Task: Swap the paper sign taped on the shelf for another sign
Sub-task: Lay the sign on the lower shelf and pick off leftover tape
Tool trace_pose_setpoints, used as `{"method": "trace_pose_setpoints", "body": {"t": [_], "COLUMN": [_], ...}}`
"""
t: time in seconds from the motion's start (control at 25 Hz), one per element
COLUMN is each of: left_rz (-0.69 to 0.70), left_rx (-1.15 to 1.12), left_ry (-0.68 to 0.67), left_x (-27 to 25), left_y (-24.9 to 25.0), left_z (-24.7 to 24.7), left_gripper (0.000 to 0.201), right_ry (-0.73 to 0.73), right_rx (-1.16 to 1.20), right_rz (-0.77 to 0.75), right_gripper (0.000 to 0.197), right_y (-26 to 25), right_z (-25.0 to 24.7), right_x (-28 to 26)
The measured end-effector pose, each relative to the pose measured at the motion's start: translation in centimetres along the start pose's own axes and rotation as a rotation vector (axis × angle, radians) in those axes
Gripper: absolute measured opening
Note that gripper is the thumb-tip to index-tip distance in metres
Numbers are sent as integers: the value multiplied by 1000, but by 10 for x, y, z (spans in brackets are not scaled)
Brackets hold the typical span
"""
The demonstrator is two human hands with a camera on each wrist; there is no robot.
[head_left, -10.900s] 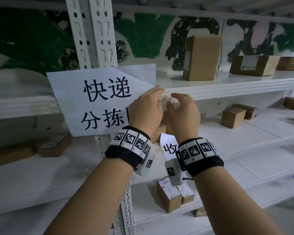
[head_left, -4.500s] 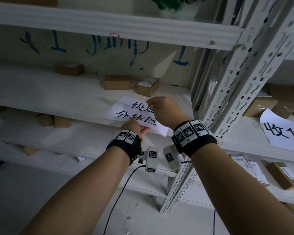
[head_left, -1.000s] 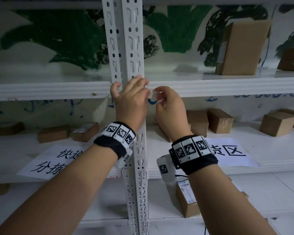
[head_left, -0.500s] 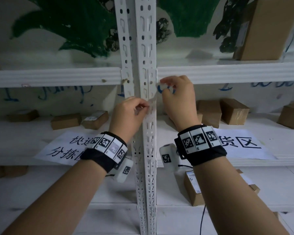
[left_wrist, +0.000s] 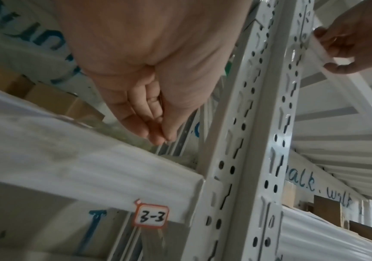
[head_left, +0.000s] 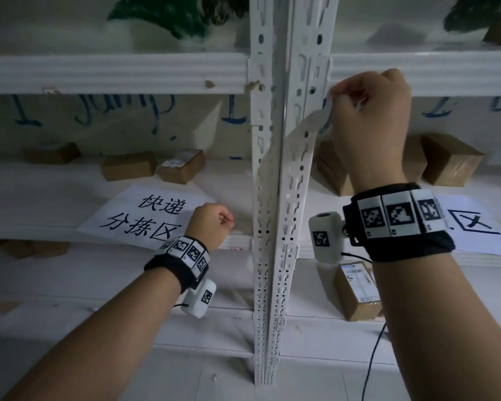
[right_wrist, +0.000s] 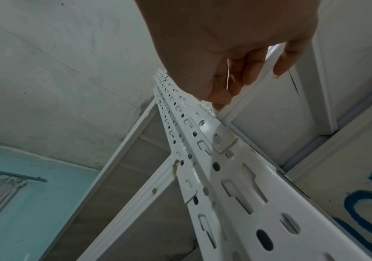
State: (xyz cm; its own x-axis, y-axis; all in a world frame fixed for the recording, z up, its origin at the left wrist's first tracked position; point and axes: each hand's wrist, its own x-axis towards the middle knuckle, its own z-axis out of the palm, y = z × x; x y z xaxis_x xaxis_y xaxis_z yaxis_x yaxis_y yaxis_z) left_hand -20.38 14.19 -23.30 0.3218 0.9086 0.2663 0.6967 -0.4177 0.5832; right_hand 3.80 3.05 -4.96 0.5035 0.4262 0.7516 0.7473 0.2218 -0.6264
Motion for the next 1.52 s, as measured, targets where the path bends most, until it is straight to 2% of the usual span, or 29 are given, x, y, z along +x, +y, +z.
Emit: {"method": "trace_pose_setpoints", "body": {"t": [0.24, 0.56, 0.72, 0.84, 0.96, 1.04, 1.16, 1.24, 1.36, 1.52], "left_rz": [96, 69, 147, 244, 332, 392, 534, 589, 608, 636], "left_rx": [44, 335, 367, 261, 160, 58, -21, -57, -65, -25], "left_ry": [-111, -163, -61, 69, 285, 406, 524, 572, 605, 575], "left_x": [3, 2, -3, -3, 2, 9, 20, 24, 32, 45], "left_y": [-13, -21, -7, 20, 65, 95, 124, 134, 141, 134], "left_z": [1, 10, -6, -37, -79, -106, -133, -141, -145, -138], "left_gripper": [6, 21, 28, 29, 27, 20, 7, 5, 14, 20], "right_ry": [59, 59, 64, 85, 10, -5, -32, -62, -56, -4], "right_rx": [-24, -35, 50, 123, 114, 115, -39, -146, -191, -211], "right_rz": [31, 47, 95, -39, -165, -195, -210, -207, -231, -258], "right_gripper": [32, 28, 24, 19, 20, 21, 23, 24, 23, 21], "right_y": [-3, -11, -26, -47, -68, -75, -74, -69, -64, -63], "right_z": [6, 5, 9, 23, 42, 52, 62, 67, 72, 75], "right_x": [-4, -7, -13, -25, -30, -30, -27, -28, -29, -29]}}
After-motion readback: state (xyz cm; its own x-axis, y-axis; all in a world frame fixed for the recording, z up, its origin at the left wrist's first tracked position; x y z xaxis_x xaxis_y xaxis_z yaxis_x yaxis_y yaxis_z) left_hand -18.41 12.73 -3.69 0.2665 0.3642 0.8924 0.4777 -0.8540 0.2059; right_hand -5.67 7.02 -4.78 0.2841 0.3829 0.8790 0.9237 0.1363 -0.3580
